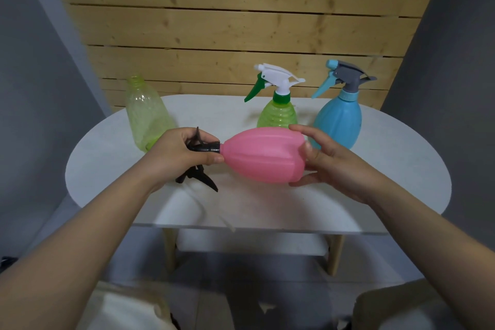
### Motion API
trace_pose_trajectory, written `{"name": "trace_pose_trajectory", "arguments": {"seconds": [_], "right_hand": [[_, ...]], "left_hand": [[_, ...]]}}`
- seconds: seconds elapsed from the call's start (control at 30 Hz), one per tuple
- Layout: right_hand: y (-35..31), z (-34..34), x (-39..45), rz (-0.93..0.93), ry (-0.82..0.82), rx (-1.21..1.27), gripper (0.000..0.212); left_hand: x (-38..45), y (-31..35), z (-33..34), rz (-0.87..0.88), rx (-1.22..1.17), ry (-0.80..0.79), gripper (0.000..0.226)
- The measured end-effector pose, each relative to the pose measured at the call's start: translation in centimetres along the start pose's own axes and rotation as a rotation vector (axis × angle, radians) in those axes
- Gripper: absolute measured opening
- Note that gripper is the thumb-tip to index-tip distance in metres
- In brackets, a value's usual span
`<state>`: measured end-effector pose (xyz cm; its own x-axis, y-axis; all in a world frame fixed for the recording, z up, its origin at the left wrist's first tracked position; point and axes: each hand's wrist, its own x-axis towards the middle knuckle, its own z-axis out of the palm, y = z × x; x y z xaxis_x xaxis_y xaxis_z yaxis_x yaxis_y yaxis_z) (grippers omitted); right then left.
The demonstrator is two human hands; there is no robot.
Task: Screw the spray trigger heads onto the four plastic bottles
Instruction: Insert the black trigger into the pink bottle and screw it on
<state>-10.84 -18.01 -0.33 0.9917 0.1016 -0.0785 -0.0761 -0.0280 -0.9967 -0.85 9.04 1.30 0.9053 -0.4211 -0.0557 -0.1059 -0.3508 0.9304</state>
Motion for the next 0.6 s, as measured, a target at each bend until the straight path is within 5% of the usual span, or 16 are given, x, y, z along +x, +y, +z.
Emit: {"name": "trace_pose_trajectory", "arguments": {"seconds": [0.13,0.27,0.4,0.6], "right_hand": [[-0.2,-1.0,0.1,0.052,-0.091,-0.035,0.088],[-0.3,-0.5,-0.2,0.081,-0.042,-0.123,0.066],[-0.3,0.0,-0.1,0.156,0.006,-0.160,0.074],[0.0,0.4,0.1,0.016,0.107,-0.053,0.060]], "left_hand": [[0.1,0.0,0.0,0.002,0.001,-0.008,0.025],[-0.1,0.1,0.0,0.035,0.017,-0.040,0.024],[-0.3,0.2,0.1,0.038,0.026,-0.047,0.024],[-0.2,0.1,0.0,0.000,-0.007,-0.038,0.024]]}}
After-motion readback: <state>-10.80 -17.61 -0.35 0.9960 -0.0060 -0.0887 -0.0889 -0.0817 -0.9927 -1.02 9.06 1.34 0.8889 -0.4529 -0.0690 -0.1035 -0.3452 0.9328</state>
